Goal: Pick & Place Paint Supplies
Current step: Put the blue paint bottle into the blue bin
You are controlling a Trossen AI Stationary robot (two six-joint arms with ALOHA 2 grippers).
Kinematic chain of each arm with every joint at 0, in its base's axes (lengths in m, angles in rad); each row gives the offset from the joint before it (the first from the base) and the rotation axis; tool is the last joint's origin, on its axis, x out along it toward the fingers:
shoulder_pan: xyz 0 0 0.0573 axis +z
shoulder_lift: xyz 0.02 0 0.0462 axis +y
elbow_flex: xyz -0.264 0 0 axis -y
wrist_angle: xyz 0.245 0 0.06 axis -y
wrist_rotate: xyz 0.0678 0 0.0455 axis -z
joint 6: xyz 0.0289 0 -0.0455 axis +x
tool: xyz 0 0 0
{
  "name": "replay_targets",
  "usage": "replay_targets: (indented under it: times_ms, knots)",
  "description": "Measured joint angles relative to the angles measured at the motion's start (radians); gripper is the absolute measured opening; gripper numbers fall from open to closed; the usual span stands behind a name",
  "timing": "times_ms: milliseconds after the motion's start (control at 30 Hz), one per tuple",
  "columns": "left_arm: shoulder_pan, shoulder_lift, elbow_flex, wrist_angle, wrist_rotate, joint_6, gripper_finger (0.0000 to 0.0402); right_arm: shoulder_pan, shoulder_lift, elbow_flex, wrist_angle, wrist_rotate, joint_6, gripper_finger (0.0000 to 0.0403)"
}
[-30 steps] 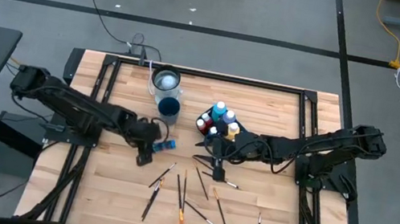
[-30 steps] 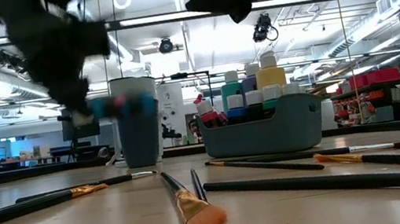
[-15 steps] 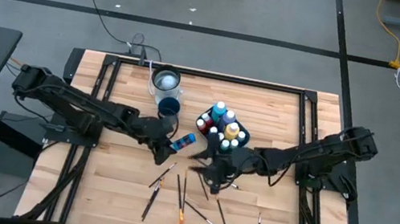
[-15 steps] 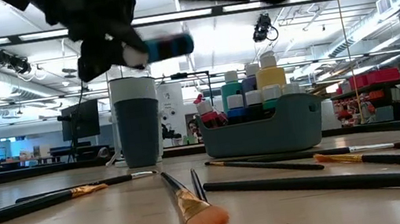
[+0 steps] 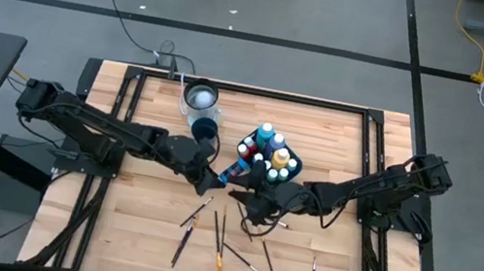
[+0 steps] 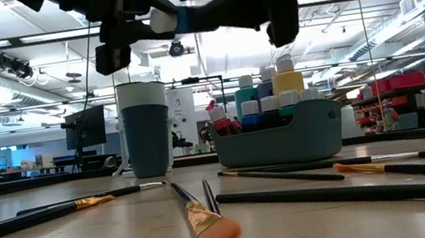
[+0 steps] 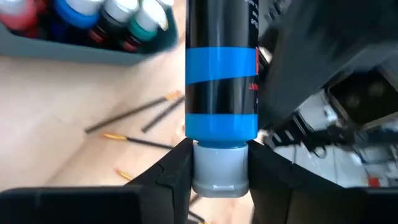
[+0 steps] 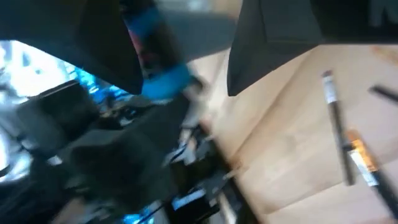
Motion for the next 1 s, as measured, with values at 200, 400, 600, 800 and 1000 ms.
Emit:
replay_targets:
  times_ms: [200,400,600,800,1000]
  knots:
    - [0.009,0.0,0.0,0.032,0.015,-0.001,0.0128,-0.003,-0.001,0.001,0.028,0.064,-0.113,0.0245]
    - [0.011,0.003,-0.001,0.079,0.039,-0.007,0.0139,-0.035,-0.002,0.001,0.038,0.065,-0.111,0.0234]
    - [0.015,0.003,-0.001,0.136,0.105,-0.031,0.014,-0.06,-0.002,0.001,0.002,0.041,-0.092,0.0197]
    - [0.021,0.002,-0.002,0.145,0.127,-0.041,0.0138,-0.067,-0.003,0.001,0.002,0.039,-0.025,0.0134]
    - [0.021,-0.001,-0.004,0.149,0.113,0.012,0.0164,-0.061,-0.001,0.0,-0.018,0.034,0.158,0.0097]
